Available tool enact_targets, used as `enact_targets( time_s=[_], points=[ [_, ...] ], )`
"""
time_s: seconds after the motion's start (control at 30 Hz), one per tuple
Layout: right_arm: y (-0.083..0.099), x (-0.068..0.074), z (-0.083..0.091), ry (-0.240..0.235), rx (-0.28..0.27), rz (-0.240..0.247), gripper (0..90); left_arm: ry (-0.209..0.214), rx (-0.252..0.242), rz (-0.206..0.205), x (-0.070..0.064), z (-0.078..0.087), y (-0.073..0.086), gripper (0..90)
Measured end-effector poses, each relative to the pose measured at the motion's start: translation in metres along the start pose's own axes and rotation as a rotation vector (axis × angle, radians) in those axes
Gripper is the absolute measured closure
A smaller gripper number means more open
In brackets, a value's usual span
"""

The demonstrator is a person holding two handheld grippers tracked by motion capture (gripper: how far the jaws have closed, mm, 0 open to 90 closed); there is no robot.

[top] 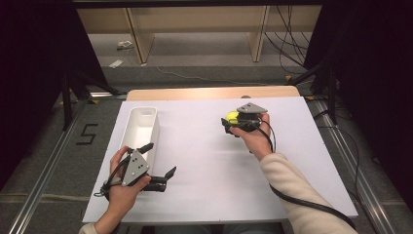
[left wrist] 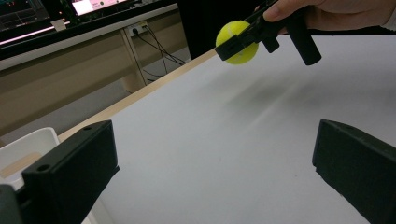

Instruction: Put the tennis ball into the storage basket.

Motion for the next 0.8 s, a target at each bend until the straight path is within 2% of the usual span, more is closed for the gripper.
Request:
enact_targets(
  time_s=[0.8],
  points=[
    [-0.0055, 0.0096, 0.0037, -0.022, -0.011, 0.005, 26.3, -0.002, 0.000, 0.001, 0.0008, 0.0007, 0.0003, 0.0]
  ],
)
Point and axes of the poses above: each handheld gripper's, and its own axes: z roughly backward along the jaws, y roughly out of its underside, x roughly to its left, the point moved 3 cm from there along -z, roughly forward along the jaws, and after that the axes turned 8 degrees about x, right-handed, at the moved point
